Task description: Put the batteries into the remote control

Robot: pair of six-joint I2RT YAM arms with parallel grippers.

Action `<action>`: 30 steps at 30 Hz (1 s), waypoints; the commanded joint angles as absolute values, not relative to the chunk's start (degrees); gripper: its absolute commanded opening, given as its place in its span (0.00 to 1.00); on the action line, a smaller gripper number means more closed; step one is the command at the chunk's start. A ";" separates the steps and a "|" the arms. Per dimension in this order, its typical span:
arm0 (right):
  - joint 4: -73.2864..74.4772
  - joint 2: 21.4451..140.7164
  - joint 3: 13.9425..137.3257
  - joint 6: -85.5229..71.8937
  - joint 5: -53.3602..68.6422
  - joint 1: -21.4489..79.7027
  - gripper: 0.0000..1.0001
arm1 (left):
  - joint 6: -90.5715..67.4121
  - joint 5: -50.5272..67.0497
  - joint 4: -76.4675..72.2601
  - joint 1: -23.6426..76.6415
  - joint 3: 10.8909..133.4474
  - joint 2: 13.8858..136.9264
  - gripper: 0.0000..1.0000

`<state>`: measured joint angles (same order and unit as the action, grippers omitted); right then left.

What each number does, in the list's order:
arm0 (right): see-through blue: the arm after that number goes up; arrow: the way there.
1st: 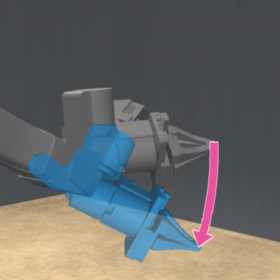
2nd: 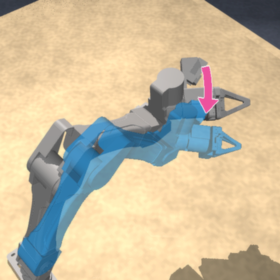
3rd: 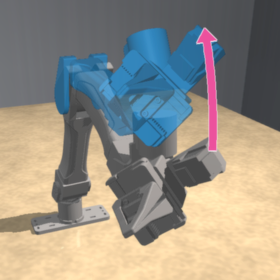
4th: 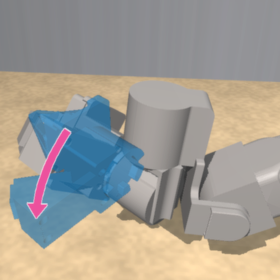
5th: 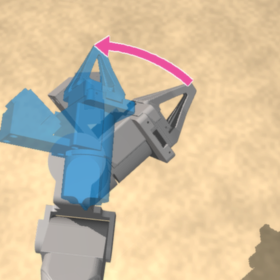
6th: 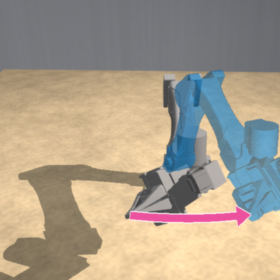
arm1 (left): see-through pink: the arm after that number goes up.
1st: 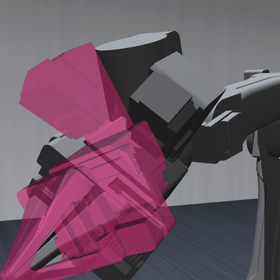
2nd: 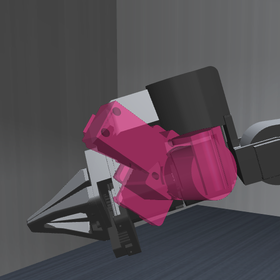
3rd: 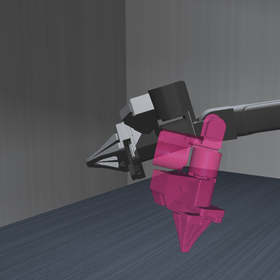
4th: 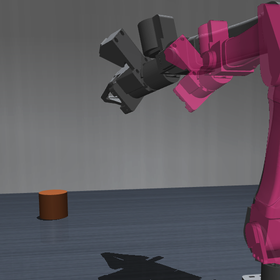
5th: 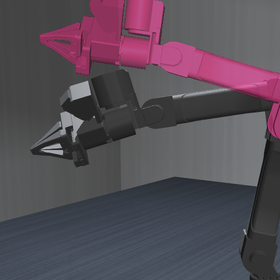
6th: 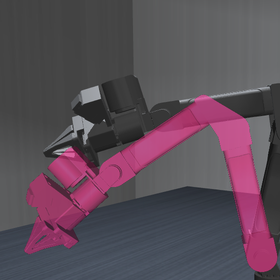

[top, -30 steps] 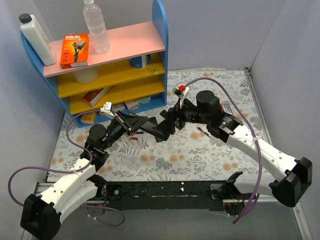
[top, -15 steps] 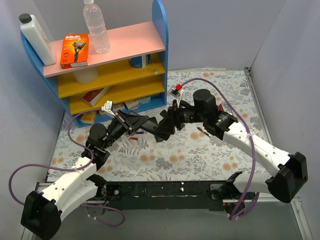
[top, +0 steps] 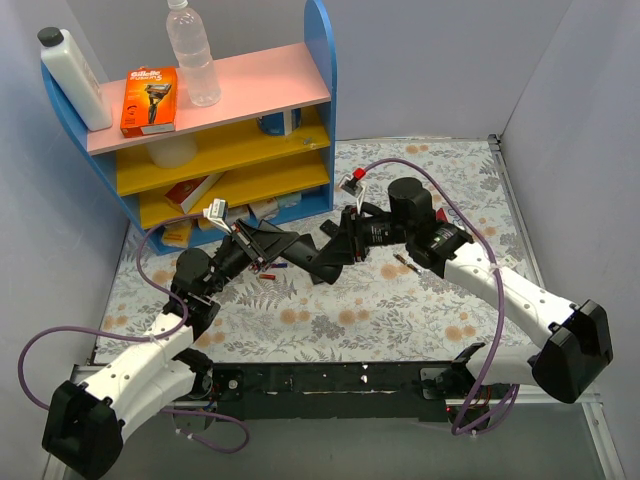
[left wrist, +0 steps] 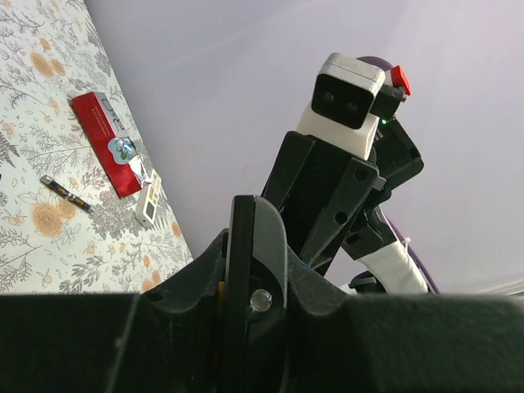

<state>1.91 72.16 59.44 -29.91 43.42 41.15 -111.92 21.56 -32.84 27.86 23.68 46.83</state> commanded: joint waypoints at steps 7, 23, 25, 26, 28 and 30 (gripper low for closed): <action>1.67 74.97 60.73 -29.27 44.82 41.22 0.43 | -108.81 24.79 -38.76 28.04 25.58 47.28 0.00; -1.40 77.26 61.88 -31.73 51.06 41.22 0.35 | -106.79 28.13 -42.28 27.95 26.02 49.13 0.07; -1.32 76.99 61.79 -31.55 50.80 41.22 0.28 | -105.91 27.86 -41.49 27.95 26.19 48.87 0.16; -1.06 76.82 61.70 -31.38 50.54 41.13 0.20 | -105.47 27.69 -40.27 28.04 26.28 48.52 0.23; -0.18 76.38 61.70 -30.24 50.10 41.05 0.15 | -104.16 26.99 -38.68 28.04 26.72 48.08 0.36; 1.65 75.94 61.70 -28.92 49.57 40.78 0.07 | -103.10 26.46 -35.61 28.04 27.07 47.47 0.50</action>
<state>1.19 76.60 59.86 -31.18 50.83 41.10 -105.47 26.96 -37.52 27.62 24.03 49.82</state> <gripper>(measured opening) 0.390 0.385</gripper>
